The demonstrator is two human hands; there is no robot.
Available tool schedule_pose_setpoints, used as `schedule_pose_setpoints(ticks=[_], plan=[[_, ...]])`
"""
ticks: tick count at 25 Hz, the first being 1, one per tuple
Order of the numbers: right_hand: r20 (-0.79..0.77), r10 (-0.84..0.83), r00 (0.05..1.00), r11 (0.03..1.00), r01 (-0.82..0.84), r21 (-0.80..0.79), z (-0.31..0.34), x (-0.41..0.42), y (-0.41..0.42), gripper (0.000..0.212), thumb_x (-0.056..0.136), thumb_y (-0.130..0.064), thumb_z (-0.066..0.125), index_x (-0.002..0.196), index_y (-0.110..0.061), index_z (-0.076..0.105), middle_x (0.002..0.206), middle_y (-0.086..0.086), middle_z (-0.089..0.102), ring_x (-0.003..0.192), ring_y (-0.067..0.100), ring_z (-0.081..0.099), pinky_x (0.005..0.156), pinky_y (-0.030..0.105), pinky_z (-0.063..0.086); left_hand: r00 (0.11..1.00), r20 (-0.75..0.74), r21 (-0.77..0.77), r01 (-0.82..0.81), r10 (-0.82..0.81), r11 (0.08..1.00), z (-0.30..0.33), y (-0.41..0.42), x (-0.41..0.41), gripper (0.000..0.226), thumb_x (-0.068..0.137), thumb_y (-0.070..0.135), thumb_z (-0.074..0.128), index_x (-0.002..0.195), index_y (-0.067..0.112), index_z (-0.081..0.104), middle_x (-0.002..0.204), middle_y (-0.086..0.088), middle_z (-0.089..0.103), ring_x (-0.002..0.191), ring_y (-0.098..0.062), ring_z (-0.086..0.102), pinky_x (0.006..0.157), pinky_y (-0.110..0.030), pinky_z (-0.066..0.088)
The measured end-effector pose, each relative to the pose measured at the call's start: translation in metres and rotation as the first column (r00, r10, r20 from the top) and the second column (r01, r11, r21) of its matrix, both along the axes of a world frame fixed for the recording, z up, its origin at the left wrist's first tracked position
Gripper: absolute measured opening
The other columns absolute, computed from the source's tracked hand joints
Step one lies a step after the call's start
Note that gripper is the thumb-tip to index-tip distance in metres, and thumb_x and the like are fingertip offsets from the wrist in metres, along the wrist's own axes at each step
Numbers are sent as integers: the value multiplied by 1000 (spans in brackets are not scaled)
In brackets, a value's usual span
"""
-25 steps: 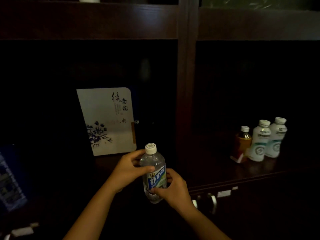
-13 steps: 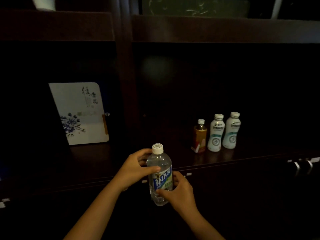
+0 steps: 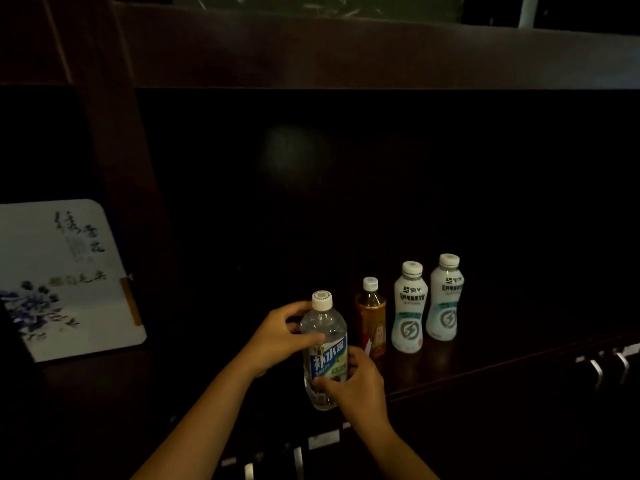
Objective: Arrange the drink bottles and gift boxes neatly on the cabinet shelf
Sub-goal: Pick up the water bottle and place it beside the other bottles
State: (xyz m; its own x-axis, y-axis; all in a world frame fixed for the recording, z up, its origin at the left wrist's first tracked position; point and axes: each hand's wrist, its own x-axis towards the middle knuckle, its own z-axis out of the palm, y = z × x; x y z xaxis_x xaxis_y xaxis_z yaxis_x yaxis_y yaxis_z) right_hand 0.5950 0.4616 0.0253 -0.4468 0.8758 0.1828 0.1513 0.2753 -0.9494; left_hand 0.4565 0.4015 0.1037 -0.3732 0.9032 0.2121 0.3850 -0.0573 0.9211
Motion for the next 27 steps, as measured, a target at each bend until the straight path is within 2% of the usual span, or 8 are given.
schedule_pose_setpoints(ticks=[3, 7, 11, 14, 21, 23, 27], plan=[[5, -2, 1000, 1000, 2, -10, -5, -21, 39, 63, 54, -24, 84, 109, -21, 54, 104, -3, 63, 91, 10, 62, 80, 32, 56, 1000, 5, -30, 3, -3, 1000, -6, 40, -23, 54, 68, 13, 77, 110, 37, 52, 106, 24, 55, 93, 2, 58, 64, -10, 51], [22, -27, 999, 999, 28, -39, -20, -46, 69, 62, 55, -24, 83, 109, -22, 54, 105, -1, 63, 94, 12, 61, 81, 35, 56, 999, 32, -75, 13, -10, 997, -18, 74, -47, 53, 68, 13, 77, 102, 45, 52, 106, 22, 58, 94, 1, 59, 65, -12, 52], [38, -41, 998, 998, 43, -54, -32, -61, 79, 62, 57, -22, 83, 112, -19, 55, 107, 2, 63, 96, 14, 62, 83, 37, 56, 998, 70, -112, 12, -4, 994, -32, 86, -61, 54, 69, 12, 77, 106, 43, 52, 108, 19, 59, 98, -2, 60, 69, -15, 53], [46, -41, 998, 998, 43, -46, -36, -68, 81, 62, 58, -21, 83, 113, -18, 54, 108, 2, 61, 98, 14, 61, 85, 38, 55, 994, 110, -117, -11, 24, 993, -39, 88, -68, 55, 69, 11, 76, 109, 40, 52, 105, 19, 60, 96, 0, 59, 66, -13, 52], [66, -11, 998, 1000, 11, 3, -36, -63, 82, 62, 60, -22, 83, 113, -19, 52, 108, 1, 57, 96, 13, 58, 81, 29, 53, 991, 129, -127, -25, 41, 992, -50, 86, -64, 59, 70, 13, 75, 115, 42, 50, 109, 21, 58, 102, 2, 56, 73, -15, 54], [75, 17, 997, 1000, -17, -4, -34, -61, 83, 61, 60, -20, 83, 112, -18, 51, 109, 2, 57, 97, 14, 58, 82, 31, 54, 989, 139, -127, -39, 57, 991, -51, 85, -61, 60, 70, 14, 75, 117, 41, 49, 109, 22, 57, 103, 1, 55, 74, -16, 54], [102, 71, 992, 997, -69, -26, -28, -61, 87, 62, 61, -17, 82, 113, -14, 50, 112, 7, 58, 101, 18, 58, 86, 36, 54, 989, 119, -140, -66, 82, 988, -43, 84, -59, 61, 69, 14, 76, 118, 38, 49, 117, 8, 60, 109, -8, 56, 79, -19, 52]])
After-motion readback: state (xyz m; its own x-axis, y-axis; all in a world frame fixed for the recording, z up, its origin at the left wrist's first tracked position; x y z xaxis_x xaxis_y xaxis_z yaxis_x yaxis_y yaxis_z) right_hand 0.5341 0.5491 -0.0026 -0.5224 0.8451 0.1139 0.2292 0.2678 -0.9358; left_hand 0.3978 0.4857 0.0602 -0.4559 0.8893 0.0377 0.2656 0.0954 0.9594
